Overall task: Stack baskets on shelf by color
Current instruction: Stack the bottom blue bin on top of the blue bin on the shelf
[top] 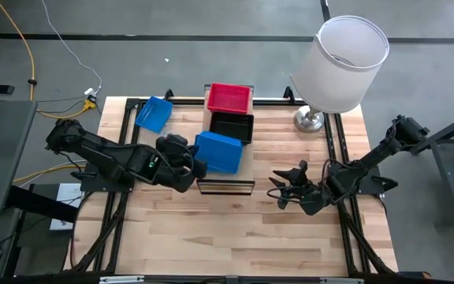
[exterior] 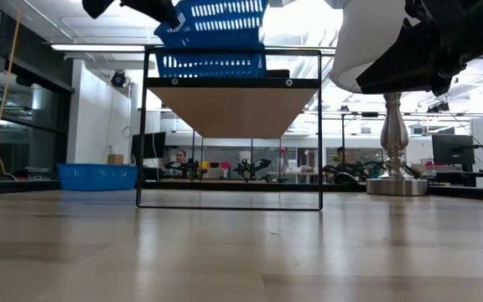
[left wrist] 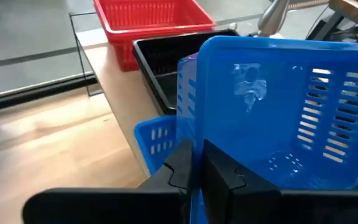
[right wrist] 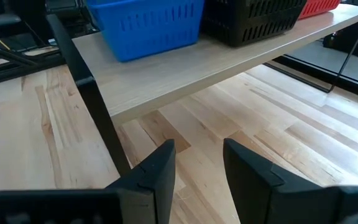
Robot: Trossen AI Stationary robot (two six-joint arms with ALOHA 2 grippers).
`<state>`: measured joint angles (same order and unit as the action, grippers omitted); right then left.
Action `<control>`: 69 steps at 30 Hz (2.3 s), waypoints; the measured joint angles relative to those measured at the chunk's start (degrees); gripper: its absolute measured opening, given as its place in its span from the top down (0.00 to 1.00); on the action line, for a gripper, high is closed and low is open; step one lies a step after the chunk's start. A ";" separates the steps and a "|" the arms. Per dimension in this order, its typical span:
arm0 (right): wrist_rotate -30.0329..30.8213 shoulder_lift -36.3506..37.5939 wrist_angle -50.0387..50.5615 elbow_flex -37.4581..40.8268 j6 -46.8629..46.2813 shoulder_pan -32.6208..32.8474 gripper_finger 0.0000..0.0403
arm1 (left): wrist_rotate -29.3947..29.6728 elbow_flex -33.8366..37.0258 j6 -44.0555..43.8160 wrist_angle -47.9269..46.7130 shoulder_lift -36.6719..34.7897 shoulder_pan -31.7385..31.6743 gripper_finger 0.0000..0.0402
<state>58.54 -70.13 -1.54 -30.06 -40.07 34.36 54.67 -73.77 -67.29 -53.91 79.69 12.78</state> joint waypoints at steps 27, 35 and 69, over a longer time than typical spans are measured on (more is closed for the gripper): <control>-0.26 0.00 0.00 0.00 -0.15 -1.02 0.70 | -3.09 -0.10 4.23 1.46 3.42 -0.35 0.82; -0.44 0.00 0.00 0.00 -0.17 -1.02 0.70 | -3.08 -3.35 8.60 1.45 3.44 -0.35 0.73; 0.07 0.00 0.02 0.00 -0.17 -1.02 0.70 | -10.37 -6.17 28.76 12.77 -0.07 1.38 0.69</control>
<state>58.61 -70.13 -1.52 -30.06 -40.25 33.34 44.30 -79.94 -38.53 -41.14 79.62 14.15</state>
